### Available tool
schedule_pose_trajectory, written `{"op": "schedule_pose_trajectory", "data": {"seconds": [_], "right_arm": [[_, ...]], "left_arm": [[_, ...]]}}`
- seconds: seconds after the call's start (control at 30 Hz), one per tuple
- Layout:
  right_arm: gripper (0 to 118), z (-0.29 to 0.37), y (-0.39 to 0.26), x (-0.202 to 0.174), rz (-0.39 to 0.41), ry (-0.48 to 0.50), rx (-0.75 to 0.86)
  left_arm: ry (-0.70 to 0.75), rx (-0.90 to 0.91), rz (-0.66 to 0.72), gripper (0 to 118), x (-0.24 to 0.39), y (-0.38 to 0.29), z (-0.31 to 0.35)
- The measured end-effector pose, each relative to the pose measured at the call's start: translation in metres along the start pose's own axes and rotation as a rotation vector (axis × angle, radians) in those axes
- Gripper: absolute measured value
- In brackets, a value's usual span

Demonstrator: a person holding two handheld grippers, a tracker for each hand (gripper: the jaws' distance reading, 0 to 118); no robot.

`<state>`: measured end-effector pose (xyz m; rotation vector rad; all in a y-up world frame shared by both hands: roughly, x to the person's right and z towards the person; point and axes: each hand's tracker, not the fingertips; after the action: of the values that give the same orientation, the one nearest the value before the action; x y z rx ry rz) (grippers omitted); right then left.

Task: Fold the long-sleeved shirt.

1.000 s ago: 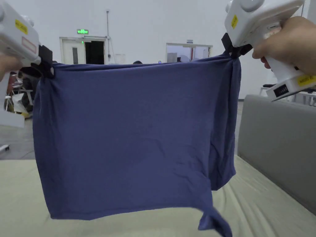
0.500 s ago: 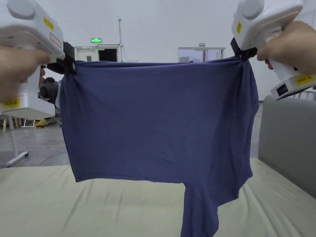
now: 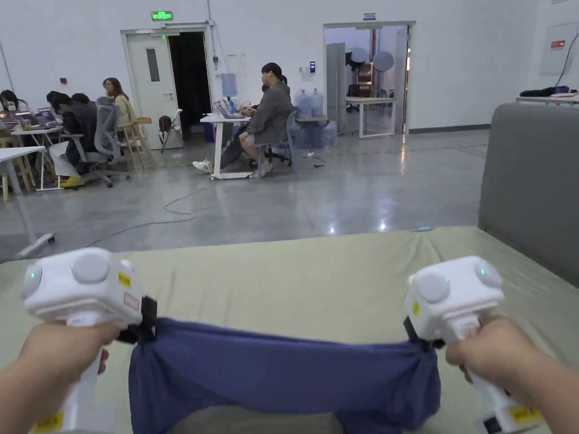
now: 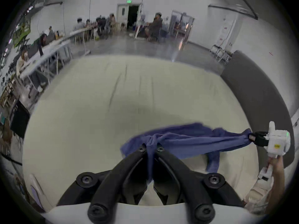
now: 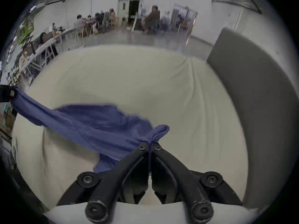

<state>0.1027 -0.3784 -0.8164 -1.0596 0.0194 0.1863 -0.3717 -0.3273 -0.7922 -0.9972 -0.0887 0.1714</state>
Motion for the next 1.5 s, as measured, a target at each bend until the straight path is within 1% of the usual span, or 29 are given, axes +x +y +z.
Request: {"op": "schedule_pose_trajectory", "data": {"seconds": [0.03, 0.1, 0.17, 0.2, 0.27, 0.43, 0.5, 0.6, 0.77, 0.87, 1.0, 1.2, 1.27, 1.33, 1.5], "right_arm": [[0, -0.010, -0.011, -0.001, 0.009, -0.003, -0.026], [0, -0.019, -0.034, 0.000, -0.003, 0.036, -0.045], [0, -0.011, -0.059, 0.001, -0.001, 0.050, -0.029], [0, -0.004, -0.074, 0.001, 0.006, 0.078, -0.029], [0, 0.013, -0.102, 0.002, 0.035, 0.114, -0.006], [0, 0.080, -0.189, 0.002, 0.155, 0.170, 0.000], [0, 0.109, -0.228, 0.003, 0.168, 0.189, -0.008], [0, 0.141, -0.284, 0.002, 0.182, 0.223, -0.049], [0, 0.157, -0.369, -0.011, 0.247, 0.254, -0.150], [0, 0.152, -0.403, -0.019, 0.283, 0.228, -0.186], [0, 0.138, -0.418, -0.026, 0.300, 0.230, -0.230], [0, 0.098, -0.433, -0.035, 0.280, 0.213, -0.330], [0, 0.093, -0.435, -0.034, 0.263, 0.213, -0.331], [0, 0.092, -0.433, -0.031, 0.216, 0.222, -0.348], [0, 0.093, -0.431, -0.028, 0.203, 0.235, -0.348]], "left_arm": [[0.004, -0.026, 0.003, 0, -0.005, -0.010, -0.010], [0.005, -0.048, 0.007, 0, -0.015, -0.035, -0.021], [-0.005, -0.088, 0.019, 0, -0.024, -0.060, -0.023], [-0.004, -0.084, 0.003, 0, -0.026, -0.074, -0.020], [-0.041, -0.103, -0.070, 0, -0.026, -0.107, -0.005], [-0.052, -0.191, -0.140, 0, -0.041, -0.193, 0.037], [-0.048, -0.234, -0.172, 0, -0.044, -0.232, 0.061], [-0.070, -0.273, -0.165, 0, -0.047, -0.282, 0.092], [-0.085, -0.270, -0.209, 0, -0.043, -0.355, 0.125], [-0.094, -0.291, -0.197, 0, -0.045, -0.386, 0.129], [-0.077, -0.341, -0.204, 0, -0.047, -0.415, 0.127], [-0.052, -0.373, -0.168, 0, -0.049, -0.446, 0.101], [-0.045, -0.410, -0.147, 0, -0.052, -0.457, 0.088], [-0.042, -0.399, -0.138, 0, -0.052, -0.464, 0.082], [-0.042, -0.398, -0.115, 0, -0.053, -0.461, 0.080]]}}
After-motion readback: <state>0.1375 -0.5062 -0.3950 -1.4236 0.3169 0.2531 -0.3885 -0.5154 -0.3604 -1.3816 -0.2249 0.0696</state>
